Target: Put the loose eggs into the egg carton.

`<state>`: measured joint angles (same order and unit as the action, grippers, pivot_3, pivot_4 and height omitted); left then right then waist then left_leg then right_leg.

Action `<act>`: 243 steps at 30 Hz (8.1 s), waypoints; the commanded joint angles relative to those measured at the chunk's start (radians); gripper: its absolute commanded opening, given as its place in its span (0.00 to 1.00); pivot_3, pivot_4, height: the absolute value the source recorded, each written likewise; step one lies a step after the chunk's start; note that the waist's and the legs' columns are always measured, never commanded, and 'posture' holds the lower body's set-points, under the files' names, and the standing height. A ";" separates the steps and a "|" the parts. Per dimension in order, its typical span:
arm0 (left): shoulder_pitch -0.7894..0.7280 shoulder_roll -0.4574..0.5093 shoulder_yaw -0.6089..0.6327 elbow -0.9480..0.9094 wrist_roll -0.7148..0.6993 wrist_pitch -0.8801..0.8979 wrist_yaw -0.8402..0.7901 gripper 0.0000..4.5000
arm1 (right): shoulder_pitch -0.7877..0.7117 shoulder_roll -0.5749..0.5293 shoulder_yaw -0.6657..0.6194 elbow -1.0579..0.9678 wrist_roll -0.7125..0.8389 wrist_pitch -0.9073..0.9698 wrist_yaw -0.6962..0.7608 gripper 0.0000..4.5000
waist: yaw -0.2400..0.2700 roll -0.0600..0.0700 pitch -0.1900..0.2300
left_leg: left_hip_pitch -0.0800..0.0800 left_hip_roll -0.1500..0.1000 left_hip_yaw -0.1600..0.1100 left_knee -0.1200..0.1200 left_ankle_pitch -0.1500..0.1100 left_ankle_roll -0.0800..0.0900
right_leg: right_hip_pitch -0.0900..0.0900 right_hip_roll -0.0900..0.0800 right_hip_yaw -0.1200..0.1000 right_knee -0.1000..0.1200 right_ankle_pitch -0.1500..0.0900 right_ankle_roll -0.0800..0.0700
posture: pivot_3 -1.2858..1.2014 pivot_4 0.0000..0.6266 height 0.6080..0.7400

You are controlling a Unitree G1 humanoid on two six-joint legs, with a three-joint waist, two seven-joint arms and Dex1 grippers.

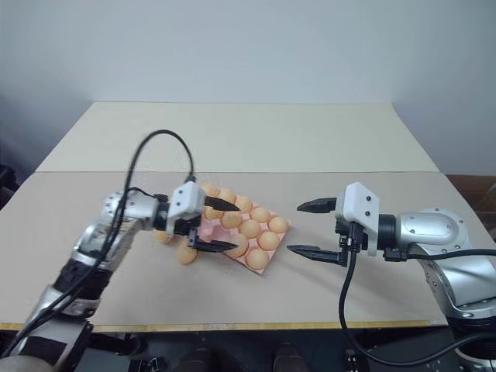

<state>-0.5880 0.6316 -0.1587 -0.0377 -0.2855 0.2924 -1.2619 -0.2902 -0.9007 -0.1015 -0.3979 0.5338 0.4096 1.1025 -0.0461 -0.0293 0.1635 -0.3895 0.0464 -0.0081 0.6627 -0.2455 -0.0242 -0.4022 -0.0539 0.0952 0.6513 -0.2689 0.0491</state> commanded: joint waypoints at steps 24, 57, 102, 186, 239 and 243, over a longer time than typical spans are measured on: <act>0.662 0.387 0.805 -0.246 -0.309 0.194 -0.023 1.00 | 0.008 0.018 -0.044 0.012 0.037 -0.011 0.017 1.00 | 0.011 0.000 0.000 | 0.000 0.001 0.001 0.000 0.000 0.000 | 0.000 0.000 -0.002 -0.001 0.000 0.000 | 0.52 0.24 1.00; 0.219 0.134 0.024 0.103 0.096 -0.247 0.013 1.00 | -0.001 0.015 -0.049 -0.020 0.038 -0.003 -0.024 1.00 | 0.007 0.000 0.000 | 0.000 0.001 0.001 0.000 0.000 0.000 | 0.000 0.000 -0.001 -0.001 0.000 0.000 | 0.52 0.24 1.00; -0.035 -0.045 0.062 0.141 0.003 -0.106 0.067 0.99 | 0.011 0.009 -0.067 -0.039 0.039 0.006 -0.043 1.00 | 0.026 0.000 0.000 | -0.001 0.000 0.000 0.000 0.000 0.000 | 0.000 0.000 -0.001 -0.001 0.000 0.000 | 0.52 0.24 1.00; 0.120 0.075 0.192 0.264 -0.068 -0.241 -0.035 0.58 | -0.021 -0.012 -0.095 -0.031 0.090 0.032 -0.013 1.00 | 0.023 0.001 0.001 | 0.000 0.001 0.001 0.000 0.000 0.000 | 0.000 -0.001 -0.001 0.000 0.001 0.000 | 0.52 0.24 1.00; 0.582 0.349 0.721 -0.138 -0.305 0.108 0.030 0.99 | -0.073 0.007 -0.074 0.067 0.124 0.051 0.055 1.00 | 0.008 0.002 0.001 | 0.000 0.001 0.001 -0.001 0.000 0.000 | 0.000 0.000 -0.002 -0.002 0.001 0.000 | 0.52 0.24 1.00; 0.587 0.348 0.711 -0.142 -0.310 0.107 0.041 0.99 | -0.074 0.004 -0.076 0.068 0.120 0.049 0.053 1.00 | 0.004 0.002 0.001 | 0.000 0.001 0.001 -0.001 0.000 0.000 | -0.001 0.000 -0.001 -0.002 0.001 0.000 | 0.52 0.24 1.00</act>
<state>0.0026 0.9787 0.5307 -0.1574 -0.5769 0.3978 -1.2293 -0.3487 -0.8909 -0.1638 -0.3071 0.6495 0.4694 1.1539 -0.0421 -0.0277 0.1646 -0.3895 0.0478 -0.0067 0.6614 -0.2455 -0.0243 -0.4029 -0.0543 0.0940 0.6497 -0.2679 0.0488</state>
